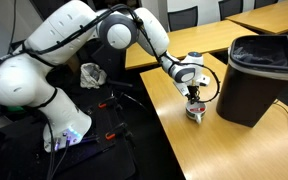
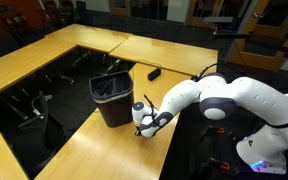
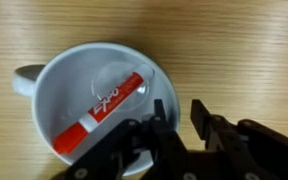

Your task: Move the cup slightly to the left

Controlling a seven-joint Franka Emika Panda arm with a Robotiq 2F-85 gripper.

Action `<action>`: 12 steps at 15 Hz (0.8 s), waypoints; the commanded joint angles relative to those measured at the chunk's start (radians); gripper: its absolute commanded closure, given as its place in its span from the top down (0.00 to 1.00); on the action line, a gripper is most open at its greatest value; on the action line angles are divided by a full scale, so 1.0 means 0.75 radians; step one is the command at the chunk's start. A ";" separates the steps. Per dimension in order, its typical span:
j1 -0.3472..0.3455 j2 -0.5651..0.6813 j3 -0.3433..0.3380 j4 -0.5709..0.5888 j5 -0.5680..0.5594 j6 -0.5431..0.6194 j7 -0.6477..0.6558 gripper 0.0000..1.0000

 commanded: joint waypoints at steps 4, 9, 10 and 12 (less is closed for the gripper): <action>0.029 0.036 -0.040 0.083 -0.017 -0.096 -0.006 0.00; 0.055 -0.002 -0.012 0.066 -0.005 -0.099 0.006 0.03; 0.065 -0.004 -0.002 0.070 -0.005 -0.096 0.003 0.03; 0.100 0.007 0.012 0.102 -0.010 -0.118 0.004 0.03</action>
